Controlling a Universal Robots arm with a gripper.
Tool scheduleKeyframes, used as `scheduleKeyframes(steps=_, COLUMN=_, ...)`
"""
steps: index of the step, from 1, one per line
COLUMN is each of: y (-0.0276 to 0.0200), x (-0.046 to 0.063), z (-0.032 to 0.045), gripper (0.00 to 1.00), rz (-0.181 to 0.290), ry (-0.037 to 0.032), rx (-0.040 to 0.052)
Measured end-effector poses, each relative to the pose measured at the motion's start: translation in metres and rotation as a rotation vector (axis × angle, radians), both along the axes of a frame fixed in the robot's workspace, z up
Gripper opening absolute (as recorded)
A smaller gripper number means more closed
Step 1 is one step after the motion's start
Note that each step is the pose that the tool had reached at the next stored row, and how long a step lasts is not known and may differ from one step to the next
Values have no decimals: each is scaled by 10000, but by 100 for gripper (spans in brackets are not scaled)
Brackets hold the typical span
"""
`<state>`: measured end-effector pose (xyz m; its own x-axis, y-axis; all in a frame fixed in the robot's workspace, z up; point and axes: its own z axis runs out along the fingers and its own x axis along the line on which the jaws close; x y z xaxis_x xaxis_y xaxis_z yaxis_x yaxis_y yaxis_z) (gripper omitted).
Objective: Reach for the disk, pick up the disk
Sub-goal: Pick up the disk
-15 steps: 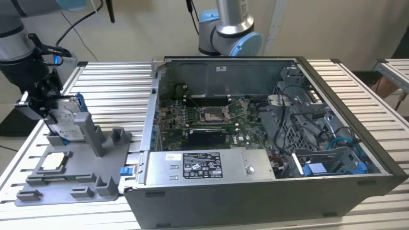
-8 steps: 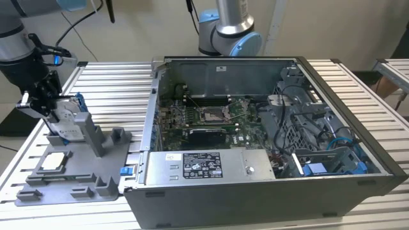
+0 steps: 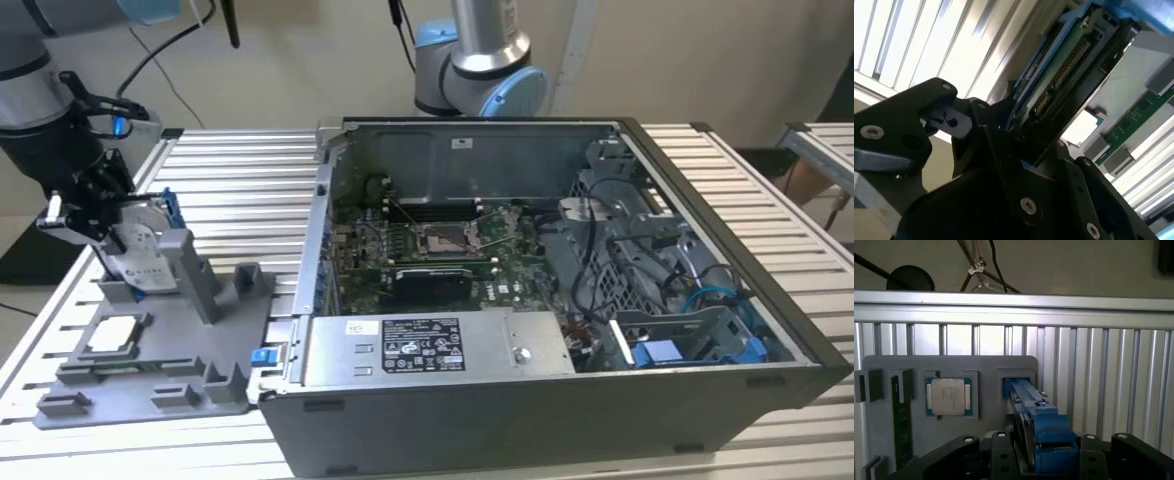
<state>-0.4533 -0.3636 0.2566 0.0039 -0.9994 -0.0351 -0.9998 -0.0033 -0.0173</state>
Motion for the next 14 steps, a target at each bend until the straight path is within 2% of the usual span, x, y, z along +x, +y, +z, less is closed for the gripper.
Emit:
scheduleKeyframes(steps=9, y=-1, x=0, z=0, gripper=0, rz=1, ry=-1, rx=4)
scheduleKeyframes(steps=14, y=2, x=0, z=24, gripper=0, rz=-3, ry=-30, rx=20)
